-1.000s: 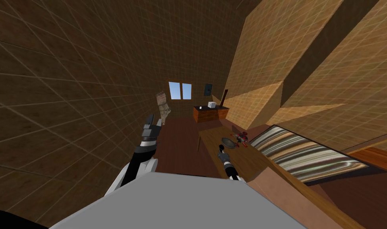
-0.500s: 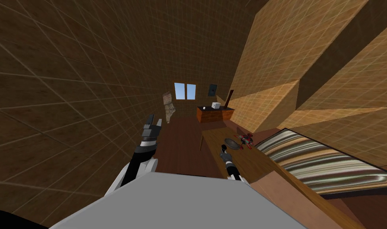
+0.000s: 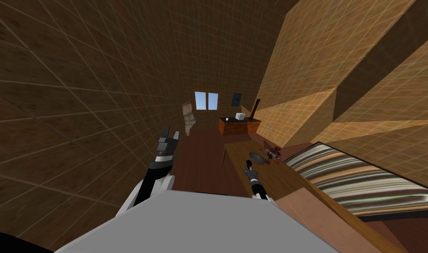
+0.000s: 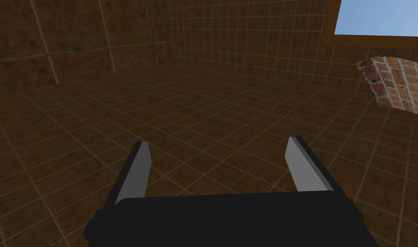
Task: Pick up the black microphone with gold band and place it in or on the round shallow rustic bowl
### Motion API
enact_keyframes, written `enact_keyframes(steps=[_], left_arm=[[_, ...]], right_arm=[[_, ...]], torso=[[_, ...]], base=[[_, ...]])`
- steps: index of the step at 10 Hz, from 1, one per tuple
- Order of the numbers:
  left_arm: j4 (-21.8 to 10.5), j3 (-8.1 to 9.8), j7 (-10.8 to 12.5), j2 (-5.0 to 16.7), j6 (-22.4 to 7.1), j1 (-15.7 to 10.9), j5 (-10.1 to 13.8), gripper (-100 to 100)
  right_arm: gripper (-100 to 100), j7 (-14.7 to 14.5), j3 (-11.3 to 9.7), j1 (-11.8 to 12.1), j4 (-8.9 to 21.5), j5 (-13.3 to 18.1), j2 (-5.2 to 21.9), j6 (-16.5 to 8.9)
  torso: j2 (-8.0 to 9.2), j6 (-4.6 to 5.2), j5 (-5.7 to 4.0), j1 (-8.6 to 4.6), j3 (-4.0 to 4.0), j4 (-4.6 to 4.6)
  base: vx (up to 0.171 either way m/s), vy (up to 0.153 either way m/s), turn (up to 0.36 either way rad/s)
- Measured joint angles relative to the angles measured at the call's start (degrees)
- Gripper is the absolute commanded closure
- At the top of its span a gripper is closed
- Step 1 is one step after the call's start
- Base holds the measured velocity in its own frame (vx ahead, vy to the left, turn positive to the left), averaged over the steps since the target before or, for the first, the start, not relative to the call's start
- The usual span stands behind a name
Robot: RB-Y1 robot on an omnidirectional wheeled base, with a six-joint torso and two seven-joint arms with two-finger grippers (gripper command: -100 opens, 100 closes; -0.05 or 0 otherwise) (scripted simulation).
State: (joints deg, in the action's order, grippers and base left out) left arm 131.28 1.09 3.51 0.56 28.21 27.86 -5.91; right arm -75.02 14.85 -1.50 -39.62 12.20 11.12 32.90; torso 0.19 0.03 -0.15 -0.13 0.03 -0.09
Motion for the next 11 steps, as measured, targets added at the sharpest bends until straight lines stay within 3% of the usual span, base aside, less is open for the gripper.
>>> enact_keyframes(steps=[2, 4, 5, 7, 11], left_arm=[[0.00, -0.01, 0.00, -0.01, 0.00, -0.01, 0.00, 0], [0.00, -0.01, 0.00, -0.01, 0.00, -0.01, 0.00, 0], [0.00, 0.00, 0.00, 0.00, 0.00, 0.00, 0.00, 0], [0.00, 0.00, 0.00, 0.01, 0.00, 0.01, 0.00, 0], [0.00, 0.01, 0.00, 0.01, 0.00, 0.02, 0.00, 0]], right_arm=[[100, -0.26, 1.05, 0.16, 1.47, -0.59, 0.17, 1.41], [100, -0.33, 2.56, 2.25, -0.25, -1.45, 0.21, 1.67], [100, -0.21, 3.09, 3.55, -1.87, -1.75, 0.31, 1.66], [100, -0.26, 3.78, 2.44, 0.44, -2.12, 1.04, 3.05], [100, -0.43, 7.96, 2.11, -0.04, -4.15, 2.99, 6.49]], torso=[[0.50, 0.12, -0.12, 0.31, 0.17, -0.14], [0.42, 0.19, -0.13, 0.11, 0.14, -0.15], [0.12, 0.15, -0.13, 0.02, -0.01, -0.16], [-0.38, 0.04, -0.20, -0.23, -0.29, -0.25], [-0.77, 0.06, -0.17, -0.23, -0.49, -0.29]], base=[[-0.208, 0.134, -0.077], [-0.107, 0.083, -0.064], [-0.009, 0.028, -0.010], [0.028, 0.010, 0.005], [0.097, 0.012, -0.001]])
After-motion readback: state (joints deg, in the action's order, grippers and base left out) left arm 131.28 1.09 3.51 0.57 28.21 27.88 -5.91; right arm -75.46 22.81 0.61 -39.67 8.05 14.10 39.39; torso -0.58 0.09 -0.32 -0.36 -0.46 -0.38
